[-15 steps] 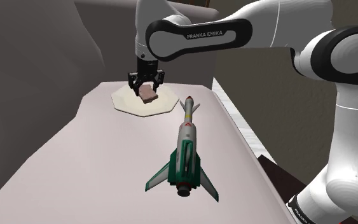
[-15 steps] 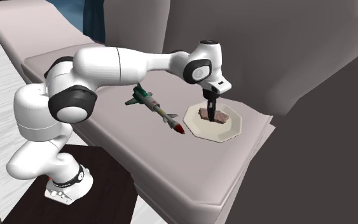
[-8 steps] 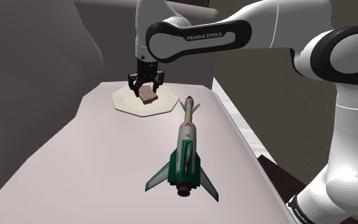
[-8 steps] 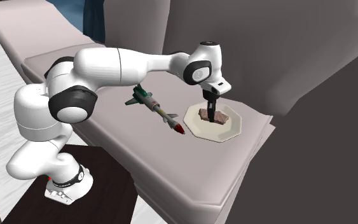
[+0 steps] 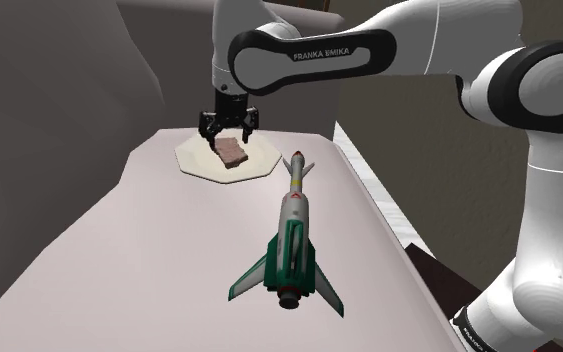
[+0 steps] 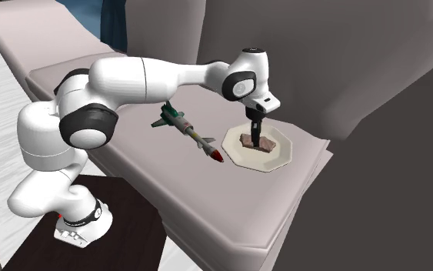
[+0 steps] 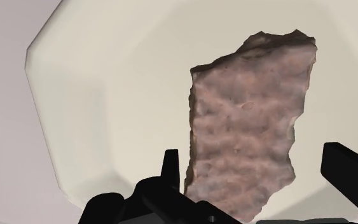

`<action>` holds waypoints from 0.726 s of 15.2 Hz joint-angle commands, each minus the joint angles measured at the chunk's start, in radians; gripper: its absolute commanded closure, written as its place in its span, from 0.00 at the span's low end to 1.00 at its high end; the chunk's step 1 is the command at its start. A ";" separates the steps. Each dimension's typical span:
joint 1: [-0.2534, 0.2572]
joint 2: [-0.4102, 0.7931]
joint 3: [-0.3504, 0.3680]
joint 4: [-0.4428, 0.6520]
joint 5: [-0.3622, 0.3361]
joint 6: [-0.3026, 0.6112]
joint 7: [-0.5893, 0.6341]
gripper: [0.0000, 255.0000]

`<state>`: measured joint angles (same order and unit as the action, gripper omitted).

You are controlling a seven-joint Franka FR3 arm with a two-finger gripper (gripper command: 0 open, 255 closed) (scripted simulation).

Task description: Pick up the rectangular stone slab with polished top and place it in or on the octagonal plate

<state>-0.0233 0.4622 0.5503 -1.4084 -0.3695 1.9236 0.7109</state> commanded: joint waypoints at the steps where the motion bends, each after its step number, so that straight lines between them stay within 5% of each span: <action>1: 0.000 -0.020 0.006 0.022 0.012 -0.040 -0.007 0.00; 11: 0.006 -0.032 0.012 0.066 0.019 -0.093 -0.014 0.00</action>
